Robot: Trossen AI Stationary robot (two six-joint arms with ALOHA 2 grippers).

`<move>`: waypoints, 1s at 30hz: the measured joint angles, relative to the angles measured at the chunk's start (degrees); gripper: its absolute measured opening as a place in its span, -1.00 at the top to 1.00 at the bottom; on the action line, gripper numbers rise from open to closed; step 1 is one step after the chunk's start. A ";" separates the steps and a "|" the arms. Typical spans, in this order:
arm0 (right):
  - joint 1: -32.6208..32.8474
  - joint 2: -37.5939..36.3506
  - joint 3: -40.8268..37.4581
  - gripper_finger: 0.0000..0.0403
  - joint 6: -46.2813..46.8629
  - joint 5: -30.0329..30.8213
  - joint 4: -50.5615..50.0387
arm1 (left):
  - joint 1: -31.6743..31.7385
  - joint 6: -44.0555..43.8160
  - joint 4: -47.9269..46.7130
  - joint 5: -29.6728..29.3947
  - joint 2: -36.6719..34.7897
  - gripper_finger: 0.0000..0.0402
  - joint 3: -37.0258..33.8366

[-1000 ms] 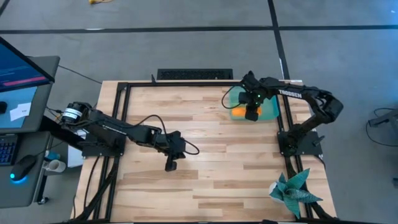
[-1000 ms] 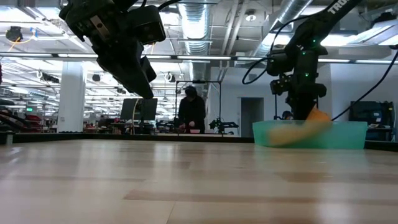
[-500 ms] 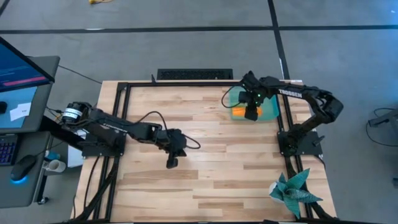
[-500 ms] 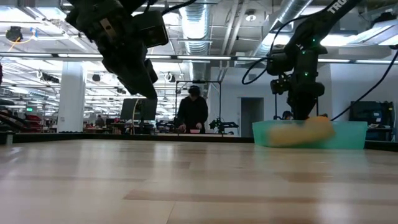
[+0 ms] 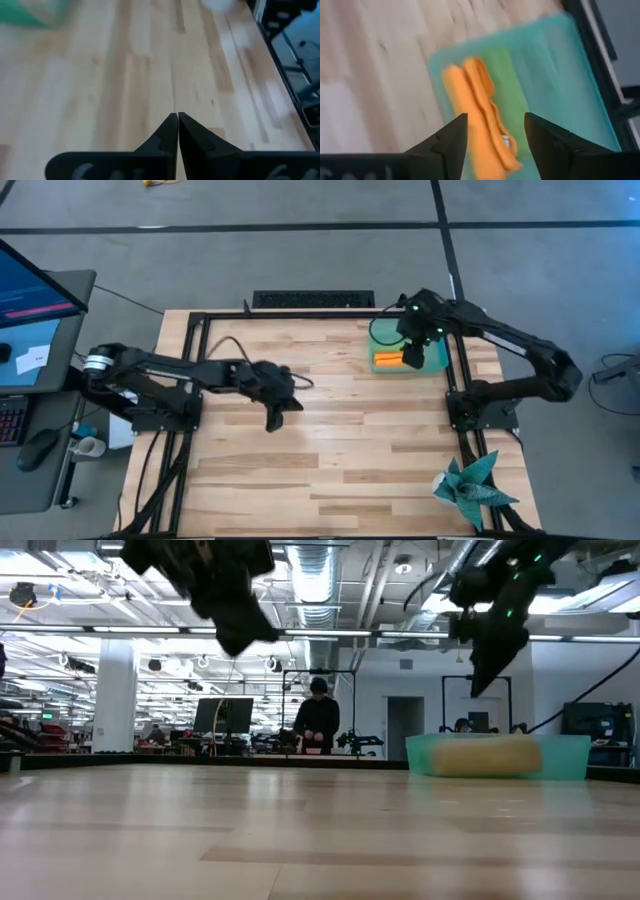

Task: Roll microfiber towels into tight, uniform cylinder then place into a basket
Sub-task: Return to Home Position

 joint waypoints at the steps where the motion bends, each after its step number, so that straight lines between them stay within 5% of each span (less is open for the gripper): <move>1: 0.58 -1.81 0.00 -0.08 1.30 -0.74 -0.01 | 0.48 0.86 -0.34 -0.40 -1.69 0.98 -0.02; 10: 14.79 -16.12 -3.02 -0.08 16.40 -4.12 6.53 | 1.74 6.97 -5.80 -11.98 -16.15 0.98 -4.85; 20: 36.71 -32.39 -18.65 -0.07 26.38 -3.63 26.77 | 1.61 -2.46 20.27 -8.88 -26.07 0.99 -28.14; 30: 46.89 -43.43 -27.50 -0.06 25.82 -3.44 36.38 | 1.43 -3.70 23.68 -10.10 -38.12 1.00 -37.86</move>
